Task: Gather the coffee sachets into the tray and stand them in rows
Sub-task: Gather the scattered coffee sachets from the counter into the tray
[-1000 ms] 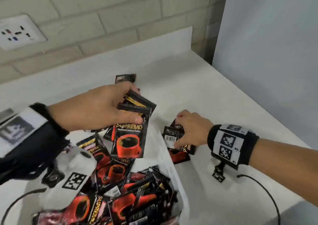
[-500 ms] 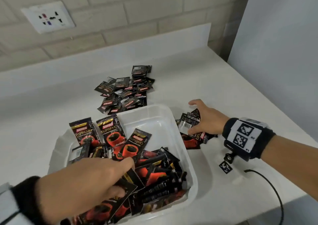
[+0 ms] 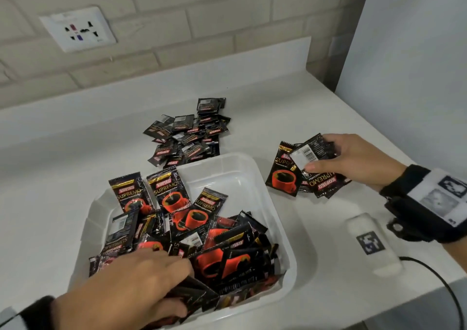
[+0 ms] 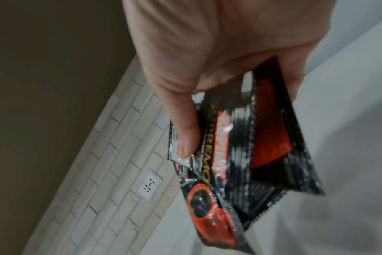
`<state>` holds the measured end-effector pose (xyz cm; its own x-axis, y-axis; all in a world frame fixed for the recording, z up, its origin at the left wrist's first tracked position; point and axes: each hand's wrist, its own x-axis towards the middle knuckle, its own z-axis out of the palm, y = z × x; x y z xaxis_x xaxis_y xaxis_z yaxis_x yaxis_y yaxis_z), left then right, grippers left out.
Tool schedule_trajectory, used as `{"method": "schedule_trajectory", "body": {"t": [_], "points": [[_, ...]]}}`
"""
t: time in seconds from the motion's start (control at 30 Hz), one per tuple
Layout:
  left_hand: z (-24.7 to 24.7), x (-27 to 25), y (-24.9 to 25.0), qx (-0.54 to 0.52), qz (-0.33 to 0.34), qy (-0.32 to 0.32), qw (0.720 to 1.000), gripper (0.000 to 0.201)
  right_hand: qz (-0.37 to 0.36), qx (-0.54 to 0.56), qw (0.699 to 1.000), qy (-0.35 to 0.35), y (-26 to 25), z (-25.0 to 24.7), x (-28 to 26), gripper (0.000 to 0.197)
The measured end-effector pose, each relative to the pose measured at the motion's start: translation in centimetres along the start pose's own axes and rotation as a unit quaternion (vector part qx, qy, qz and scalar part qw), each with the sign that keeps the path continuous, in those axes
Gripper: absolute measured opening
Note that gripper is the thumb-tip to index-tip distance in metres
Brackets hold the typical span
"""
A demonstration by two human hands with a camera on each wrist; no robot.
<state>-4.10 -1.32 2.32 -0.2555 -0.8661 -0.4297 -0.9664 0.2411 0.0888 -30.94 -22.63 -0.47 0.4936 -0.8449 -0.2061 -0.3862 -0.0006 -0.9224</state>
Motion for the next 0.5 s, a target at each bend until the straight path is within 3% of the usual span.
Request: {"method": "schedule_trajectory", "body": {"t": [0.1,0.17,0.27,0.3,0.37,0.4,0.5], "points": [[0.4,0.1,0.3,0.008,0.005,-0.011,1.0,0.045,-0.03,0.045,0.999,-0.007,-1.8,0.2,-1.1,0.041],[0.8,0.0,-0.2,0.002,0.019,0.046,0.999,0.044,-0.059,0.071,0.996,-0.014,-3.0,0.5,-2.0,0.04],[-0.2,-0.3,-1.2,-0.097,0.018,0.114,0.989,0.05,-0.102,0.097,0.99,-0.024,-4.7,1.4,-3.4,0.034],[-0.6,-0.1,-1.4,-0.128,0.025,0.138,0.982,0.056,-0.112,0.099,0.988,-0.035,-5.2,2.0,-3.9,0.033],[-1.7,0.6,-1.3,-0.249,-0.003,0.169,0.954,0.1,-0.125,0.086,0.986,-0.068,-6.1,3.3,-5.0,0.032],[-2.2,0.7,-1.0,-0.315,-0.03,0.172,0.933,0.111,-0.13,0.078,0.984,-0.088,-6.5,4.1,-5.4,0.031],[-2.8,0.5,0.2,-0.428,0.02,0.266,0.863,0.056,-0.138,0.069,0.978,-0.14,-7.1,6.6,-6.1,0.027]]}}
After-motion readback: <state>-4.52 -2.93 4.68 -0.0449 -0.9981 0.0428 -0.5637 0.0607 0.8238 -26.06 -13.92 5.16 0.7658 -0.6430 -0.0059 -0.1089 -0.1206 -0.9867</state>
